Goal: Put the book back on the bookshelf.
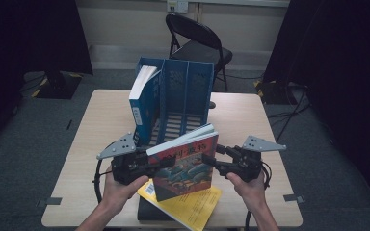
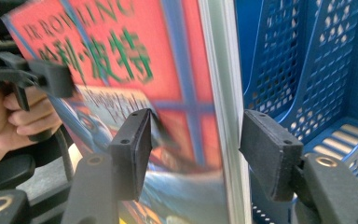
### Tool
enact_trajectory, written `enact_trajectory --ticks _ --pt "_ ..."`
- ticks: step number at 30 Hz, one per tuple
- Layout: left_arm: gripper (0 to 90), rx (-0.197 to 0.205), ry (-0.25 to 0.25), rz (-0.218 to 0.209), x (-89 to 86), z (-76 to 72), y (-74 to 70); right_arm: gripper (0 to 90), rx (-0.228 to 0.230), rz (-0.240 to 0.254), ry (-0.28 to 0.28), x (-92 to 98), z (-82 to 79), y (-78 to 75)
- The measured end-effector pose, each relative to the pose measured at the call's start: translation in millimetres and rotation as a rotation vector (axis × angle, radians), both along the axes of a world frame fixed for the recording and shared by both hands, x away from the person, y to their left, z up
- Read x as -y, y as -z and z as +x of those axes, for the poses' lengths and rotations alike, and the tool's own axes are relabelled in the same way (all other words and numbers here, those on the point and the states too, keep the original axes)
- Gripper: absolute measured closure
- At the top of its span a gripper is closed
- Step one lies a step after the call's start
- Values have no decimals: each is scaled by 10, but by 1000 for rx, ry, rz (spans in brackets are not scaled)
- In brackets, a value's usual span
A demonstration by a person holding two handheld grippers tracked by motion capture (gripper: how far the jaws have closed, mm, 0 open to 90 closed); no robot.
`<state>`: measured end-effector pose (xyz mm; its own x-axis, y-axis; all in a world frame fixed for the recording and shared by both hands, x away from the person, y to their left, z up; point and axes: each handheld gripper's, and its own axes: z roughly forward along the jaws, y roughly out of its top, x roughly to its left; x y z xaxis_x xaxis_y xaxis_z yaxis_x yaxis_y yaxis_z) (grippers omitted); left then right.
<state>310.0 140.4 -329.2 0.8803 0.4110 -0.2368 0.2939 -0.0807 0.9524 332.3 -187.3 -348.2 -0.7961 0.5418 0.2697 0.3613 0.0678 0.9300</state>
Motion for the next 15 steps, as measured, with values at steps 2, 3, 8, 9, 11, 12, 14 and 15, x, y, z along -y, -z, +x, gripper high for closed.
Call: enact_trajectory --ticks 2,3,8,9,11,12,14,15 --pt "707 19 -13 11 8 -13 0 407 -15 -6 -11 -12 32 56" --pt "708 20 -10 15 8 -14 3 393 -22 -14 -13 -23 41 77" --pt "709 15 -16 34 22 -17 16 331 -33 -48 -1 -101 35 81" --pt "709 9 -23 37 34 -17 30 335 -34 -47 3 -106 34 81" --pt "708 10 -29 47 60 -8 57 357 -30 -59 16 -111 25 77" --pt "707 5 -30 50 76 -1 73 374 -32 -61 20 -110 17 70" --pt "699 0 -10 70 129 34 112 398 -37 -59 24 -92 7 64" --pt "685 2 8 91 168 45 135 412 -39 -55 19 -79 6 65"
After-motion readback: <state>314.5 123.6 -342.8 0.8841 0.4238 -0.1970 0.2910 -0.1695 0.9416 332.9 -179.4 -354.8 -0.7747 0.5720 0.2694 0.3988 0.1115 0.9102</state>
